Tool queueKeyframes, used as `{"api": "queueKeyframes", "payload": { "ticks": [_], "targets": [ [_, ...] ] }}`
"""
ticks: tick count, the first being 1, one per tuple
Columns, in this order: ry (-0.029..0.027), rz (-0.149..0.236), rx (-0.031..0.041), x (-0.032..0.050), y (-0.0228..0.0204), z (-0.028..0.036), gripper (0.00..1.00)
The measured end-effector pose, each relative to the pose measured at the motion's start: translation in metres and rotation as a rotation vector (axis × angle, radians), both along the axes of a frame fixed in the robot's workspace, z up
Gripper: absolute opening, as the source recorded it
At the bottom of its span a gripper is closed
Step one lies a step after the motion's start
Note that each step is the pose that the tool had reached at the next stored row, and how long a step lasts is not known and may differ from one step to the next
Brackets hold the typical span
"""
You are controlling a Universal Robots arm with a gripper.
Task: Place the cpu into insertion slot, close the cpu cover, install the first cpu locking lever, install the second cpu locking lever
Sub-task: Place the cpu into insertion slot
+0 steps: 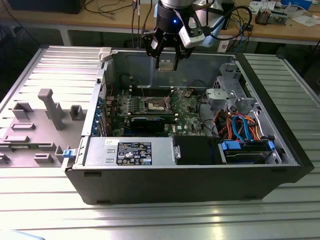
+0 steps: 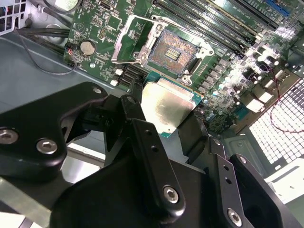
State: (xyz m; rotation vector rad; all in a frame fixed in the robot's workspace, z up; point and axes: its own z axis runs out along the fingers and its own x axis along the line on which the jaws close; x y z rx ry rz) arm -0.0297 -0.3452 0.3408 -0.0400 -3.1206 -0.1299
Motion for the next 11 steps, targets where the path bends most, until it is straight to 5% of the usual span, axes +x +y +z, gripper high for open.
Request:
{"api": "queueKeyframes", "payload": {
  "ticks": [11],
  "targets": [
    [0.0001,0.0,-0.0001,0.0,0.0,-0.0025,0.55]
  ]
}}
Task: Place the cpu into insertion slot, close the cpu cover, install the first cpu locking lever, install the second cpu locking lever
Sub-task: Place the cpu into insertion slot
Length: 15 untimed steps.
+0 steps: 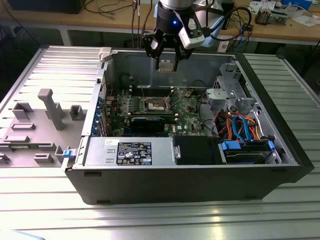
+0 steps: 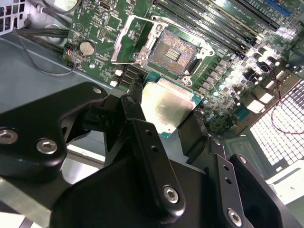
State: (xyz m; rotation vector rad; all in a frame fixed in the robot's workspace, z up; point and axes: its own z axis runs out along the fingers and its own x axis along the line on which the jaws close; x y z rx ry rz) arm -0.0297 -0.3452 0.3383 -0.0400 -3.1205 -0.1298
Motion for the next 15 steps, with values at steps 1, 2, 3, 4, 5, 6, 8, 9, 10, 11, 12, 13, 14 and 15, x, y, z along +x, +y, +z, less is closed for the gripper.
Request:
{"api": "queueKeyframes", "payload": {
  "ticks": [1,2,3,4,5,6,8,9,10,11,12,13,14,15],
  "targets": [
    [-0.0001,0.0,0.0002,0.0,0.0,-0.0008,0.55],
    [0.0,0.0,-0.0001,-0.0001,0.0,-0.0015,0.55],
    [0.0,0.0,-0.0001,-0.0002,0.0,-0.002,0.55],
    [0.0,0.0,-0.0002,-0.0002,0.0,-0.0023,0.55],
    [0.0,0.0,-0.0003,-0.0003,0.0,-0.0024,0.55],
    [0.0,0.0,-0.0005,-0.0003,0.0,-0.0027,0.55],
    [0.0,0.0,-0.0005,-0.0006,0.0,-0.0029,0.55],
    [-0.0001,0.0,-0.0004,-0.0009,0.0,-0.0032,0.55],
    [0.0,0.0,-0.0005,-0.0011,0.0,-0.0032,0.55],
    [0.0,0.0,-0.0004,-0.0012,-0.0001,-0.0033,0.55],
    [0.0,0.0,-0.0005,-0.0015,-0.0001,-0.0035,0.55],
    [0.0,0.0,-0.0005,-0.0018,-0.0002,-0.0037,0.55],
    [0.0,0.0,-0.0004,-0.0022,-0.0003,-0.0039,0.55],
    [-0.0001,0.0,-0.0004,-0.0024,-0.0004,-0.004,0.55]
  ]
}}
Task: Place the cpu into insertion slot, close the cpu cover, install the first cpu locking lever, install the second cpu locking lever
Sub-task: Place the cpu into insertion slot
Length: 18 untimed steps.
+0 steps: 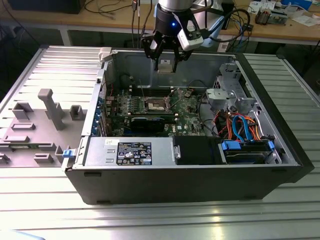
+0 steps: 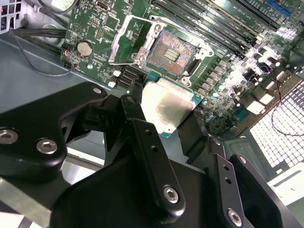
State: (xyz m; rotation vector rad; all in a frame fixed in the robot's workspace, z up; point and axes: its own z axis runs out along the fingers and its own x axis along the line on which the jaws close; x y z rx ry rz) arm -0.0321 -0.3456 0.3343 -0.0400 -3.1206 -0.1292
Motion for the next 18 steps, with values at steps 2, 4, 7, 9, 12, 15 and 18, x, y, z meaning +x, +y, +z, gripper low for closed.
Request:
{"api": "queueKeyframes", "payload": {
  "ticks": [2,4,7,9,12,15,18],
  "targets": [
    [0.0,0.0,-0.0001,-0.0006,-0.0002,-0.0003,0.55],
    [0.0001,0.0,0.0,-0.0012,-0.0003,-0.0005,0.55],
    [0.0,0.0,-0.0001,-0.0025,-0.0006,-0.001,0.55],
    [0.0,0.0,0.0,-0.0037,-0.0009,-0.0016,0.55],
    [0.0,0.0,0.0,-0.0045,-0.0013,-0.0027,0.55],
    [0.0001,0.0,-0.0001,-0.0052,-0.0014,-0.0036,0.55],
    [0.0001,0.0,-0.0001,-0.0058,-0.0016,-0.0049,0.55]
  ]
}}
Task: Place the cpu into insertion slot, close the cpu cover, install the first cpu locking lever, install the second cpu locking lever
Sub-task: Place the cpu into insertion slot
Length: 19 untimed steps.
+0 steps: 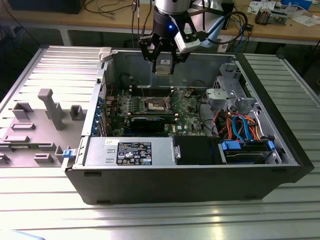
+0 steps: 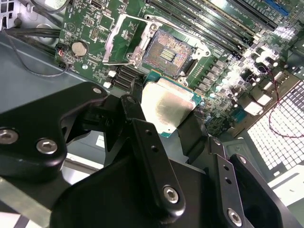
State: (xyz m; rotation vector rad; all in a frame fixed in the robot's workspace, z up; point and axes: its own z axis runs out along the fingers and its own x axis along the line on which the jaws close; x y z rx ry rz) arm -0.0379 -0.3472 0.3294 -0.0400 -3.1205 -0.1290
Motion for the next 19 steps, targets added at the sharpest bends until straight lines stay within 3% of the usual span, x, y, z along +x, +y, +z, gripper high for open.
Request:
{"api": "queueKeyframes", "payload": {
  "ticks": [4,7,19],
  "targets": [
    [0.0,0.0,-0.0029,-0.0003,0.0,-0.0016,0.55],
    [-0.0001,0.0,-0.0258,-0.0002,0.0,-0.0026,0.55],
    [0.0,0.0,-0.0261,-0.0005,0.0,-0.0063,0.55]
  ]
}}
